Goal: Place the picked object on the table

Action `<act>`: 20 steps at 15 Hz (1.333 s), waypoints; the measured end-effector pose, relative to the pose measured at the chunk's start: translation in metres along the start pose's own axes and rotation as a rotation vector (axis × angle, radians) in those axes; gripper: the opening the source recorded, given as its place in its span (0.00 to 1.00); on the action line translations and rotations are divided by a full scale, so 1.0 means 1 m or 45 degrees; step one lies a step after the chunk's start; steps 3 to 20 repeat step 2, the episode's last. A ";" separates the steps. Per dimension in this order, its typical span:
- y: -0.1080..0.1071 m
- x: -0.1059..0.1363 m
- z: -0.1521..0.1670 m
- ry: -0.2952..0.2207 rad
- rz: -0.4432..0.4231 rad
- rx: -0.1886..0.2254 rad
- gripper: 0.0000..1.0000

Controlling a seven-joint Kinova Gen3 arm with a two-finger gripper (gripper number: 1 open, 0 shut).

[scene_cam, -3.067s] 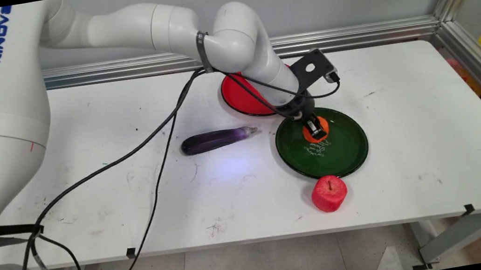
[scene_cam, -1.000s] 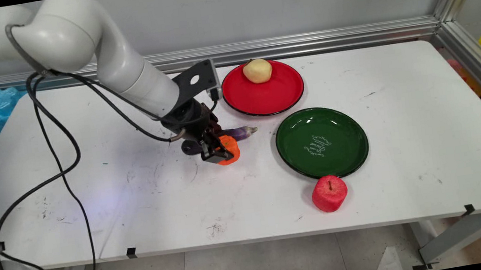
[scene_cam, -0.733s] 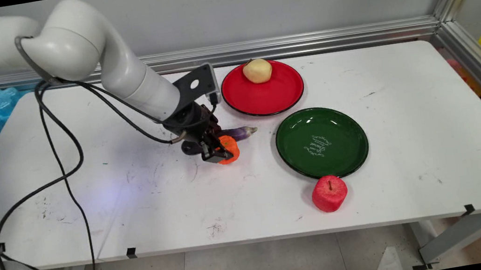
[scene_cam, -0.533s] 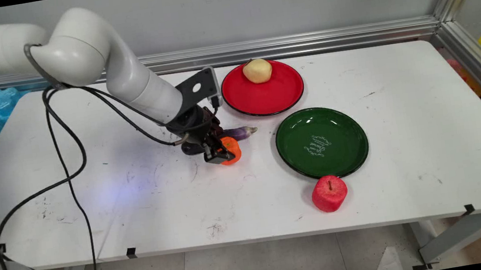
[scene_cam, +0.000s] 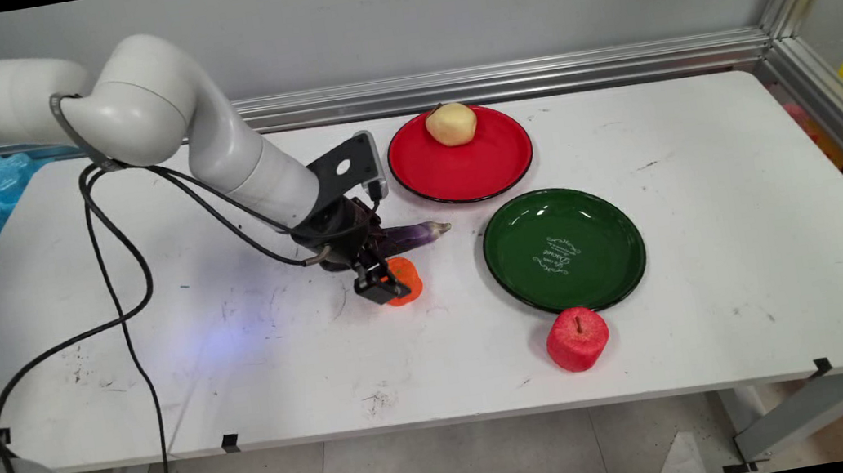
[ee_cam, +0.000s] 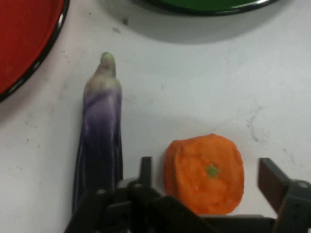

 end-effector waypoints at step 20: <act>0.000 -0.001 -0.002 -0.005 -0.004 -0.003 1.00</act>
